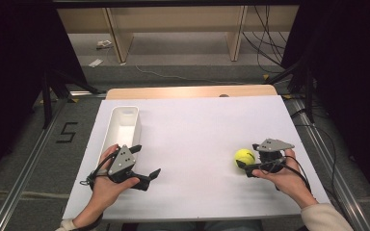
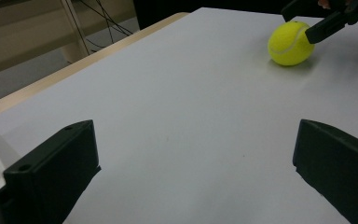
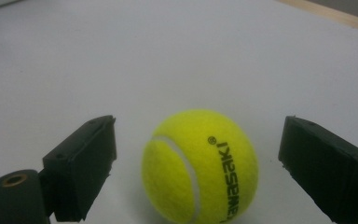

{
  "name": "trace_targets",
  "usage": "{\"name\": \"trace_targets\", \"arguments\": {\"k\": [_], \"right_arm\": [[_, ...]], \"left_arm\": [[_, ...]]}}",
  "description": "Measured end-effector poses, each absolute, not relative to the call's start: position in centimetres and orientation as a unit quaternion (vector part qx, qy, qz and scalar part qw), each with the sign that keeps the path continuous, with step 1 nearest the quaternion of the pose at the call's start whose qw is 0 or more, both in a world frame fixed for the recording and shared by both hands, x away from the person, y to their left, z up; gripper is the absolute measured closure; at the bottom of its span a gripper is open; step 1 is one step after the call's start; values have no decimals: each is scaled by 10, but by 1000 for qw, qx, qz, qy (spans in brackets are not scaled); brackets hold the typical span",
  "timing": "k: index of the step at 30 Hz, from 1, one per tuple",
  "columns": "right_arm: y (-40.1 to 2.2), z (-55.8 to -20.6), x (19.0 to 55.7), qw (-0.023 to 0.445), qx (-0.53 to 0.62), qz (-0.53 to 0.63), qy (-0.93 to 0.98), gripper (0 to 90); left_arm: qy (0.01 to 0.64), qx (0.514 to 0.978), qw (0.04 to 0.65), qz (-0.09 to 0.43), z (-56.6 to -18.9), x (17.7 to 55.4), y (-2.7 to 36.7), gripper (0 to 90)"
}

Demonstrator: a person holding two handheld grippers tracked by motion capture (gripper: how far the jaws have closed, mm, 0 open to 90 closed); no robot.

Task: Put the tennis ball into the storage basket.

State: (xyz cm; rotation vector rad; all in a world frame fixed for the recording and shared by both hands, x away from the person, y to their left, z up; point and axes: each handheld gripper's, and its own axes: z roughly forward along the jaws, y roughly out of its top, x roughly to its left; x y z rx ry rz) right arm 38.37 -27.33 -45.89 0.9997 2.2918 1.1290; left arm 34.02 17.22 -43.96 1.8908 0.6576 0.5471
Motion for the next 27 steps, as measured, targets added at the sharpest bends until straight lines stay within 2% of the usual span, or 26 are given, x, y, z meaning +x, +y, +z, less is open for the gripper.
{"name": "trace_targets", "arguments": {"k": [12, 18, 27], "right_arm": [[-272, -472, 395, 174, 371, 379, 830, 127], [-271, -474, 395, 174, 372, 373, 832, 205], [-271, -475, 396, 173, 376, 377, 828, 241]], "left_arm": [[273, 784, 509, 226, -440, 341, 172, 0], [274, 783, 510, 226, -439, 340, 172, 0], [273, 784, 510, 227, -439, 340, 173, 0]]}}
